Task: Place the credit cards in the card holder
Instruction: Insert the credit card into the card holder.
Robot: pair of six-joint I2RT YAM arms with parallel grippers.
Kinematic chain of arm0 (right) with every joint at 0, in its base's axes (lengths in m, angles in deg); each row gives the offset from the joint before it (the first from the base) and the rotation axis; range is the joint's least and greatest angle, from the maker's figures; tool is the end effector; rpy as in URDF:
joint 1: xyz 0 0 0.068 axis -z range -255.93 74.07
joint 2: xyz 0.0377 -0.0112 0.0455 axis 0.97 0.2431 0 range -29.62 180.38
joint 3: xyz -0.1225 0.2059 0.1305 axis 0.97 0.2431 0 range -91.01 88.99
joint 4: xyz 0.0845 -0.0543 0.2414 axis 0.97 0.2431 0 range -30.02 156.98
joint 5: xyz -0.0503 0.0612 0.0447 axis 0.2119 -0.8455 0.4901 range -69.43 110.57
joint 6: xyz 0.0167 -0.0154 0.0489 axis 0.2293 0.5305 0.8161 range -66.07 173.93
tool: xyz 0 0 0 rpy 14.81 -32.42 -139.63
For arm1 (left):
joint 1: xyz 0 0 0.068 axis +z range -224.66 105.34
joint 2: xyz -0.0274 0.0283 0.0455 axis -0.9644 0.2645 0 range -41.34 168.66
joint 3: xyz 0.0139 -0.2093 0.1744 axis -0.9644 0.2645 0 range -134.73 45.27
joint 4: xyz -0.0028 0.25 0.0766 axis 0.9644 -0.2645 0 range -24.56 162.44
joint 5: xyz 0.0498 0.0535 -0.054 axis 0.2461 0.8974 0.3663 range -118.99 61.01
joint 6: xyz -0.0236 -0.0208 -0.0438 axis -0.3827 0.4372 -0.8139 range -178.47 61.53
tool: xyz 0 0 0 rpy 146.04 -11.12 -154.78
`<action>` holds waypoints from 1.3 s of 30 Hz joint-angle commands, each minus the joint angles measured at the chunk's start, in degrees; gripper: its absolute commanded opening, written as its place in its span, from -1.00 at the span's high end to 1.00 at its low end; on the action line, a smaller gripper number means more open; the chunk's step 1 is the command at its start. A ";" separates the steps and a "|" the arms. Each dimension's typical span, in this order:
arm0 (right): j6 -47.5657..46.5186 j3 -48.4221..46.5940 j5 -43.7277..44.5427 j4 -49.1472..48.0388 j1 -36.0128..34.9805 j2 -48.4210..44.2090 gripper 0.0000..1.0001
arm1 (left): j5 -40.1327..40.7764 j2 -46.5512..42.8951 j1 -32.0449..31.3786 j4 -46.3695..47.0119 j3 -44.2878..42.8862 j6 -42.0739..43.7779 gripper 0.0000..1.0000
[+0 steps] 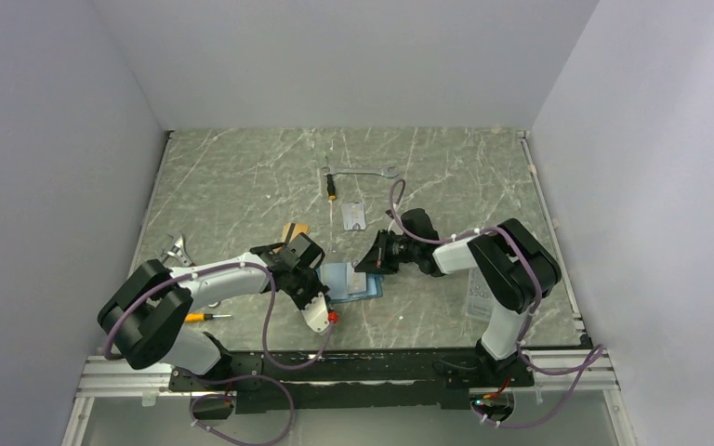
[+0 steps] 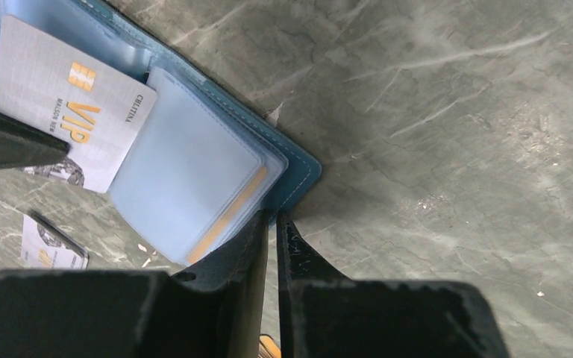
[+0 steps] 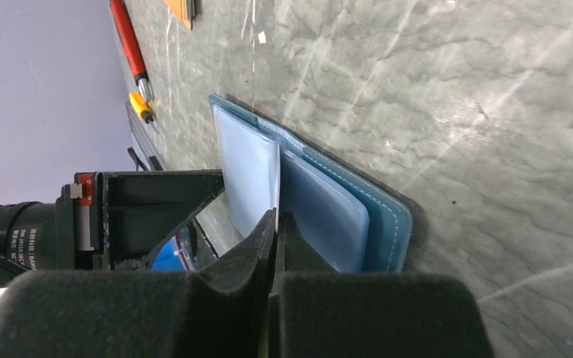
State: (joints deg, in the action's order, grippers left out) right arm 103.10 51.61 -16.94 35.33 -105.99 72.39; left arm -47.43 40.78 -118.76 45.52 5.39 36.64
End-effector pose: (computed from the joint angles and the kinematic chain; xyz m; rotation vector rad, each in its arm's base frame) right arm 0.2597 0.1752 0.1103 0.0245 2.5349 1.3998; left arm 0.1674 -0.1777 0.1540 2.5325 0.8567 -0.1798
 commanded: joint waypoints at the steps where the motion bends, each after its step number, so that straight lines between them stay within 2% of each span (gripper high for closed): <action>1: -0.27 0.78 0.85 -3.14 0.86 0.07 1.00 | 0.03 -2.42 -0.35 2.28 -0.04 -2.71 0.70; 7: 1.80 1.18 -0.01 -6.35 0.08 1.82 1.00 | -0.46 -5.33 -0.35 5.38 2.29 -2.24 0.60; 17: 2.41 1.02 0.65 -6.60 -1.35 2.40 1.00 | -0.19 -2.16 -0.31 4.83 1.22 -1.78 0.61; 39: 3.67 4.00 1.32 -8.58 -2.36 4.37 1.00 | -0.34 -1.21 -0.73 3.78 1.91 -1.53 0.69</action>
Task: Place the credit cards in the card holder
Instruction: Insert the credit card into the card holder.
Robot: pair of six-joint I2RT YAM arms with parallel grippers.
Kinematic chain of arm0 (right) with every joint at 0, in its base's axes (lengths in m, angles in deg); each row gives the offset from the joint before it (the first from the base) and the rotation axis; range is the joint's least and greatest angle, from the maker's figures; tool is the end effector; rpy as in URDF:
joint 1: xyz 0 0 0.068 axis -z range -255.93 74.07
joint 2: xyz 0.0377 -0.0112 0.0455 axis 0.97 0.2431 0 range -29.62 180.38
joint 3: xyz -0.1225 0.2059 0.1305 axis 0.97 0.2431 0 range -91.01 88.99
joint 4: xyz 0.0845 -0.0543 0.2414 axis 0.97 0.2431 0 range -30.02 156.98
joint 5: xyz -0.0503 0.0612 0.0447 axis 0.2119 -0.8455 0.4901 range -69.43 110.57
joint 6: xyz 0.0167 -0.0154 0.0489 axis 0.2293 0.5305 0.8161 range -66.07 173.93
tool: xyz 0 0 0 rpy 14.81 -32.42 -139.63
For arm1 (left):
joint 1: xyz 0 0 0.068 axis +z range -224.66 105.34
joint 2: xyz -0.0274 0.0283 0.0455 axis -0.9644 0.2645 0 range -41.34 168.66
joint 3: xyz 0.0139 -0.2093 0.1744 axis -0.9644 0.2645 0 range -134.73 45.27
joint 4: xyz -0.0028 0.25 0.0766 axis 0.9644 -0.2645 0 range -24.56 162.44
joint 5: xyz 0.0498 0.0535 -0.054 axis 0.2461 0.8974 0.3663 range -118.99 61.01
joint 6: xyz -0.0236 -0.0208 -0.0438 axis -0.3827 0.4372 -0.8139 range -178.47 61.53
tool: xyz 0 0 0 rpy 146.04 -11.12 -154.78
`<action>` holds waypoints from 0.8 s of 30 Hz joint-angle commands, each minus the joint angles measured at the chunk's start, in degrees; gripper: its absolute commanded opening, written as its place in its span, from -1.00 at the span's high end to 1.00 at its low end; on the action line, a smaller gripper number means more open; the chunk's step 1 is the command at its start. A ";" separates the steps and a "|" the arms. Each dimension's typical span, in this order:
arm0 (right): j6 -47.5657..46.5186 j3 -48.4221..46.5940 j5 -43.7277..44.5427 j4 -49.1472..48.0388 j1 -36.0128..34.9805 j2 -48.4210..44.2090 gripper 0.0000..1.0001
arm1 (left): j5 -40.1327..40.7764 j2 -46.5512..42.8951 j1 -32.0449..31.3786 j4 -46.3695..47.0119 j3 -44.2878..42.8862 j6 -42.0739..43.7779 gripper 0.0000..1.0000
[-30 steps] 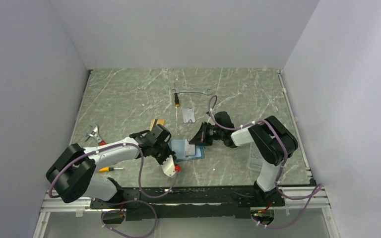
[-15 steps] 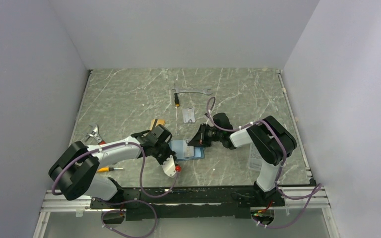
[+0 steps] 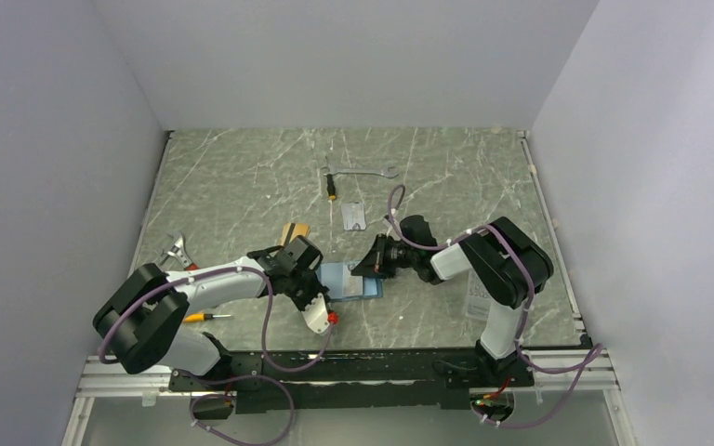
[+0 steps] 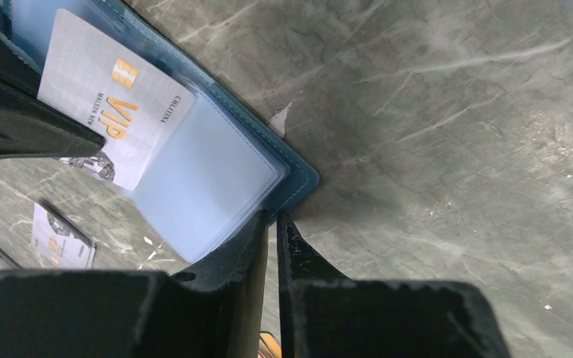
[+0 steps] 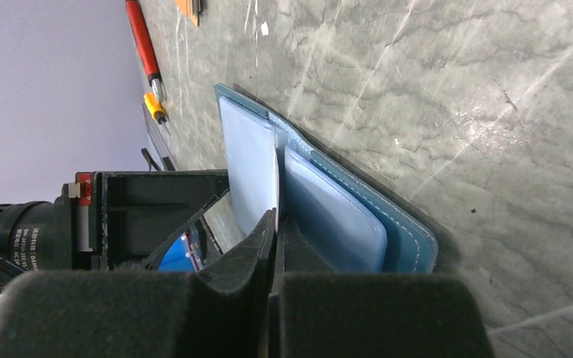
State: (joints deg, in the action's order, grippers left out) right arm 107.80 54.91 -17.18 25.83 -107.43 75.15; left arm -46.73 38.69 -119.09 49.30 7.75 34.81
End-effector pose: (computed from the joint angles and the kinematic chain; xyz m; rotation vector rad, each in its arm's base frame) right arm 0.2505 0.1789 0.0965 0.0620 2.5095 1.4664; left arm 0.1639 -0.1756 0.1538 2.4818 0.8653 -0.1388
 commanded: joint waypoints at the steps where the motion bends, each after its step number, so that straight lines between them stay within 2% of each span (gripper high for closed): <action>1: -1.04 0.56 1.60 1.04 -0.95 1.70 1.00 | -1.09 0.98 -0.40 -0.06 -0.56 0.33 0.70; 19: -5.85 -5.91 -2.43 8.17 -1.49 5.62 1.00 | -0.41 1.77 -0.59 1.00 -0.08 1.24 0.80; 24: -6.32 -4.46 -1.11 9.49 -1.53 4.74 1.00 | -0.33 1.44 -0.63 0.70 -0.03 0.69 0.83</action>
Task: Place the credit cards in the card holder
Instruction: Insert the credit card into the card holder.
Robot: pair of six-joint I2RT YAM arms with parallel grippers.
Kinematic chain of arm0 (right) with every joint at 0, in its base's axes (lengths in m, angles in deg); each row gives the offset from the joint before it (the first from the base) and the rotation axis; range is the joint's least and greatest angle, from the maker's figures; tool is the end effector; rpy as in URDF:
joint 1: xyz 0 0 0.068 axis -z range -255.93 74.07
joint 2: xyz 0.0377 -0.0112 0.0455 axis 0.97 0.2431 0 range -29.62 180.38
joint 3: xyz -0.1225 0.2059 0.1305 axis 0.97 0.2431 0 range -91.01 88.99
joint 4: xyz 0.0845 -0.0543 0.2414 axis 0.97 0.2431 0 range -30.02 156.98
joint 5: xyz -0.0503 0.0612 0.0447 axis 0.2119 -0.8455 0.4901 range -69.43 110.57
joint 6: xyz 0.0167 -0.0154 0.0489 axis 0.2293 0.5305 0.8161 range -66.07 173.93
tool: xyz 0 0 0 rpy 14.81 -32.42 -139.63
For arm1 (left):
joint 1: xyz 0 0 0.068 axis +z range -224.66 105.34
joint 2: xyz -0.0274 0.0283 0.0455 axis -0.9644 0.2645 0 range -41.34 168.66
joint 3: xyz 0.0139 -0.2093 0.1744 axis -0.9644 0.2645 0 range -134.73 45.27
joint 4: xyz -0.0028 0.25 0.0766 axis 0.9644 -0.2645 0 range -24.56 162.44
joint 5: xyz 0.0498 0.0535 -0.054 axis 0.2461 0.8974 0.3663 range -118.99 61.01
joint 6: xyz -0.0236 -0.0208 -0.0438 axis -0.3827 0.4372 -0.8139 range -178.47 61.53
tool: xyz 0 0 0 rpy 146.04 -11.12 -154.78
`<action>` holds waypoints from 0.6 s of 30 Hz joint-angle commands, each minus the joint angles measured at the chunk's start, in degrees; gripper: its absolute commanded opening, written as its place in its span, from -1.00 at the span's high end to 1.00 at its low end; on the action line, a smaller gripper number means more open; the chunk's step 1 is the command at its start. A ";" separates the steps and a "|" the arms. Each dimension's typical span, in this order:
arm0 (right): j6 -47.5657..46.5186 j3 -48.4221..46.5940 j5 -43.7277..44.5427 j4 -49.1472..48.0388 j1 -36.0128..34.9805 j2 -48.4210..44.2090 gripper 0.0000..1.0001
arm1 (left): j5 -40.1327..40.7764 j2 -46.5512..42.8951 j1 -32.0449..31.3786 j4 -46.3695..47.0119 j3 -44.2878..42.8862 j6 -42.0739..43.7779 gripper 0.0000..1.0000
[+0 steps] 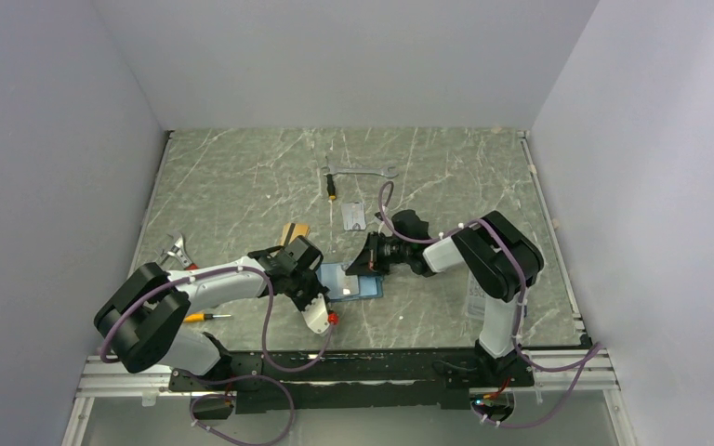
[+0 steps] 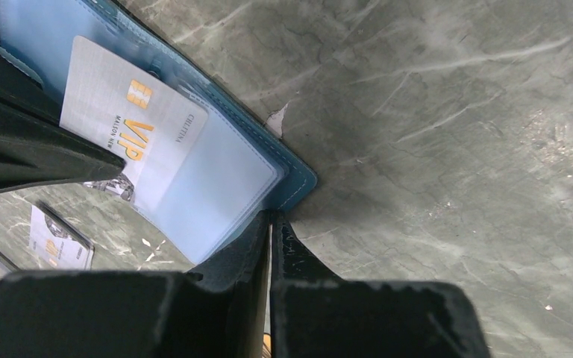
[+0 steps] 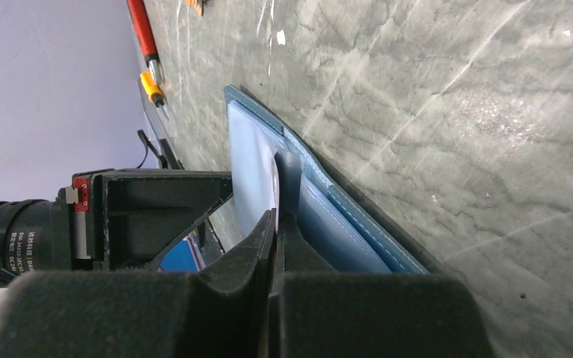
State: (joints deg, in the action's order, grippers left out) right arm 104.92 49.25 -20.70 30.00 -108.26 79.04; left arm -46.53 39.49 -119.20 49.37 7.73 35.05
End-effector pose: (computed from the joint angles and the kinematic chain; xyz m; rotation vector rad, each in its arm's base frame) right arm 0.2638 0.1946 0.0932 -0.0386 2.5511 1.5037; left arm 0.1641 -0.1764 0.1509 2.4948 0.8652 -0.1415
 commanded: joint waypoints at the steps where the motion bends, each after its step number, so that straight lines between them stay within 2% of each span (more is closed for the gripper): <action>1: -3.28 1.52 2.43 5.06 -0.71 0.77 1.00 | -0.56 0.52 -0.53 0.72 0.07 0.32 0.83; 5: -4.09 0.20 2.67 7.47 -1.41 1.71 1.00 | -0.56 0.47 -0.53 0.83 0.10 0.10 0.85; 6: -4.78 -0.42 3.49 9.22 -1.61 1.42 0.92 | -0.60 0.46 -0.50 0.77 0.03 -0.01 0.86; 8: -6.01 -1.54 5.98 14.42 -1.73 0.14 0.49 | -0.64 0.44 -0.51 0.46 -0.20 -0.36 0.87; 11: -8.73 -3.59 12.22 23.17 -2.08 -3.26 0.03 | -0.57 0.06 -0.55 0.19 -0.06 -0.65 0.90; 13: -9.77 -4.33 15.25 27.35 -2.39 -5.62 -0.09 | -0.77 -0.36 -0.54 0.67 0.30 -0.85 0.91; 16: -10.27 -5.41 17.94 32.29 -2.98 -7.83 -0.20 | -0.80 -0.80 -0.51 1.48 1.32 -0.87 0.92; 18: -11.66 -7.59 21.49 38.93 -4.15 -8.01 -0.23 | -0.64 -1.20 -0.49 1.61 1.94 -0.37 0.94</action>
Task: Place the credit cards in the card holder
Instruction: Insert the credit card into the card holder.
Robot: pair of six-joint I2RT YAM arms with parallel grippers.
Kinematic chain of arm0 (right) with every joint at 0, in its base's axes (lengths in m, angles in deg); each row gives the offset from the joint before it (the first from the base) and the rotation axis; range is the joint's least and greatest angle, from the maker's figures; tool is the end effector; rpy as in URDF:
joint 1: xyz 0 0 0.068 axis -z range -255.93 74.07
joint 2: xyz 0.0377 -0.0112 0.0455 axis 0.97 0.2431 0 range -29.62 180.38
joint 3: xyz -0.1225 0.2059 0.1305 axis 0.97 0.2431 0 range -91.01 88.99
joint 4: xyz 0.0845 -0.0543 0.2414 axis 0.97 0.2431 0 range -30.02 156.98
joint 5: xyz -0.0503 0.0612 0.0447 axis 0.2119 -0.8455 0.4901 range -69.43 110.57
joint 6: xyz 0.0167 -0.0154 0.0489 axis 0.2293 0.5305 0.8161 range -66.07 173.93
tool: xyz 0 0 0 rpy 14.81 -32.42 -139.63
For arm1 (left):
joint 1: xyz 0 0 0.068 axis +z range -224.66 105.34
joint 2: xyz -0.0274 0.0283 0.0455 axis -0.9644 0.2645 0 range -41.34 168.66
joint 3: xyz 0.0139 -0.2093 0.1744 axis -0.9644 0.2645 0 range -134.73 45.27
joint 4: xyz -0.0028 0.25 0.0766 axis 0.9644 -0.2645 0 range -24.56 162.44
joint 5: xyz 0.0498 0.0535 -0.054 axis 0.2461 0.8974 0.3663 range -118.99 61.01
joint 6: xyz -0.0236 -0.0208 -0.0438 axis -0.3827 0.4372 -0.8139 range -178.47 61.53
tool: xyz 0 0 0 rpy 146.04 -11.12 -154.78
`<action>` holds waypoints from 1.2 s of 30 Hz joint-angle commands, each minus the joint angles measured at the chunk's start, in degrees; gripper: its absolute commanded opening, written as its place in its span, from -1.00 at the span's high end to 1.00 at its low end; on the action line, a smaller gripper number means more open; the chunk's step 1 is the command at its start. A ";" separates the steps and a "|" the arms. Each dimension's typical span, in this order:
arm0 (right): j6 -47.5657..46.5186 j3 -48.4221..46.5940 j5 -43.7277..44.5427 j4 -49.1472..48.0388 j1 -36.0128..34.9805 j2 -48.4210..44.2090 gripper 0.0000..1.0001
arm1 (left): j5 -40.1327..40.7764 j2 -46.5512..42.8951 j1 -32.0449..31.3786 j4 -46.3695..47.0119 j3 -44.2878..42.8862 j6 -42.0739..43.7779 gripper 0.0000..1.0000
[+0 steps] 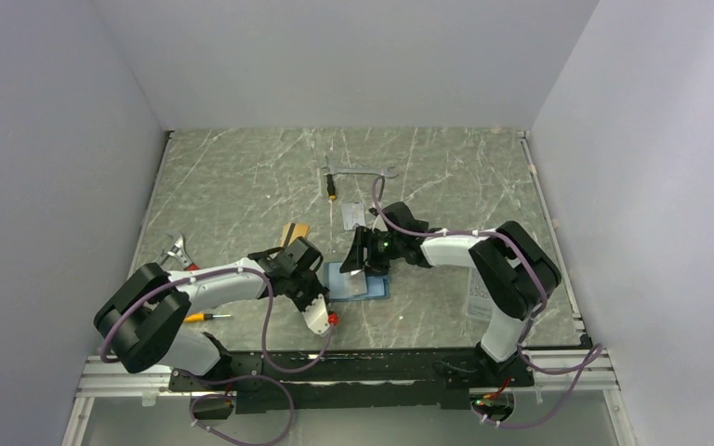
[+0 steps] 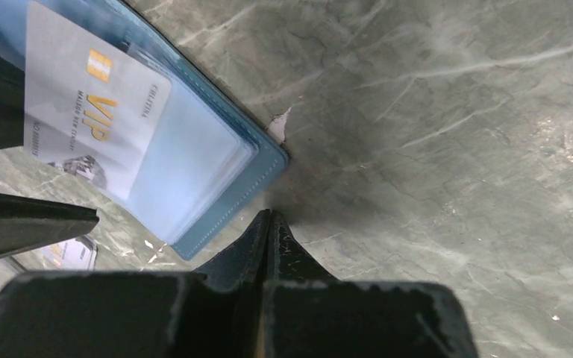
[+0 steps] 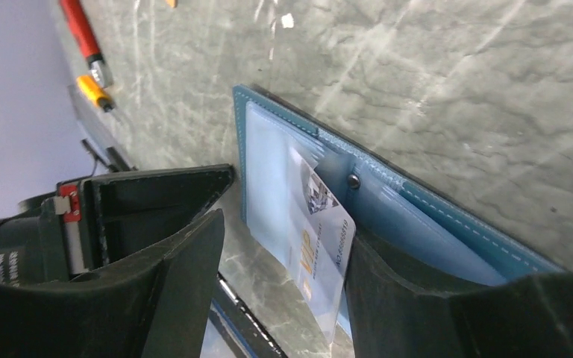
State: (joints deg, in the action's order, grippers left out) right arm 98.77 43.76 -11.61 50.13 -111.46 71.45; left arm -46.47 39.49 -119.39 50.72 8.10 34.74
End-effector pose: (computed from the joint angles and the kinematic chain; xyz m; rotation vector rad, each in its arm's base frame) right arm 0.2579 0.2073 0.1286 -0.0918 2.6355 1.2603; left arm 0.1642 -0.1775 0.1502 2.4817 0.8600 -0.1327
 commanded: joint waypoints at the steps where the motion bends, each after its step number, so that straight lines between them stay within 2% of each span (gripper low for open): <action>1: -6.00 -2.76 14.47 20.90 -1.43 -0.67 -0.24 | -0.72 -1.41 -0.34 0.41 1.79 -0.10 0.94; 11: -5.24 -5.73 19.35 27.65 -4.92 -0.92 -0.24 | -1.50 -3.79 -0.50 2.54 1.18 -2.98 1.00; 15: -3.69 -5.35 18.57 25.90 -5.84 -0.62 -0.25 | -3.01 -5.72 -0.60 3.14 -0.18 -5.03 1.00; 21: -2.60 -4.00 15.59 22.97 -6.01 -0.09 -0.23 | -8.37 -9.44 -1.27 3.00 1.74 0.44 1.00; 30: -0.43 2.02 6.51 11.66 -2.63 0.25 -0.17 | -7.46 -1.09 -2.04 5.90 -1.50 0.85 1.00; 36: -0.66 2.96 3.40 8.56 -1.89 1.81 -0.17 | -5.79 2.90 -3.50 5.64 -3.93 -0.29 1.00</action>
State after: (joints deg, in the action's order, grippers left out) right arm 98.95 43.65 -7.35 56.12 -112.22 69.03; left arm -51.60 40.48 -121.78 55.88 7.44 34.22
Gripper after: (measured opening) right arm 0.581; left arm 0.009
